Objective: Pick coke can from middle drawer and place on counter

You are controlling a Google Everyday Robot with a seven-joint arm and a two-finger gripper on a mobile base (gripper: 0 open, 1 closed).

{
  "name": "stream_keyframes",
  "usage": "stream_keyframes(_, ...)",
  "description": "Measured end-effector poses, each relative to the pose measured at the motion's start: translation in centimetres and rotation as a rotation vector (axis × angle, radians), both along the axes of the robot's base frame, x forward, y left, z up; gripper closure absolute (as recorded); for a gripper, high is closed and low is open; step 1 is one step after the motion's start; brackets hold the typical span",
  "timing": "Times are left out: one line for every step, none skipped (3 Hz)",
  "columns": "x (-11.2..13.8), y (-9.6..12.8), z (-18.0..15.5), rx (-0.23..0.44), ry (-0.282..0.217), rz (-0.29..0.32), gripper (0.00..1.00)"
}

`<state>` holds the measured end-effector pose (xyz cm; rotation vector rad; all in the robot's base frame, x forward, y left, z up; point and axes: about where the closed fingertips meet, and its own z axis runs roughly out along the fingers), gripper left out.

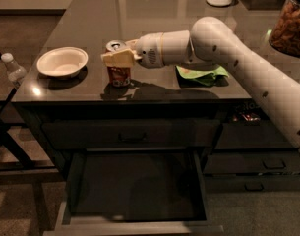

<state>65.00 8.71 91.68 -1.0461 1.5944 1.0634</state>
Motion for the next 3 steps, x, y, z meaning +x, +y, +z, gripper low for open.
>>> stream_keyframes(0.00,0.01,0.00,0.001,0.000,0.000,0.58)
stream_keyframes(0.00,0.01,0.00,0.001,0.000,0.000,0.35)
stream_keyframes(0.00,0.01,0.00,0.001,0.000,0.000,0.11)
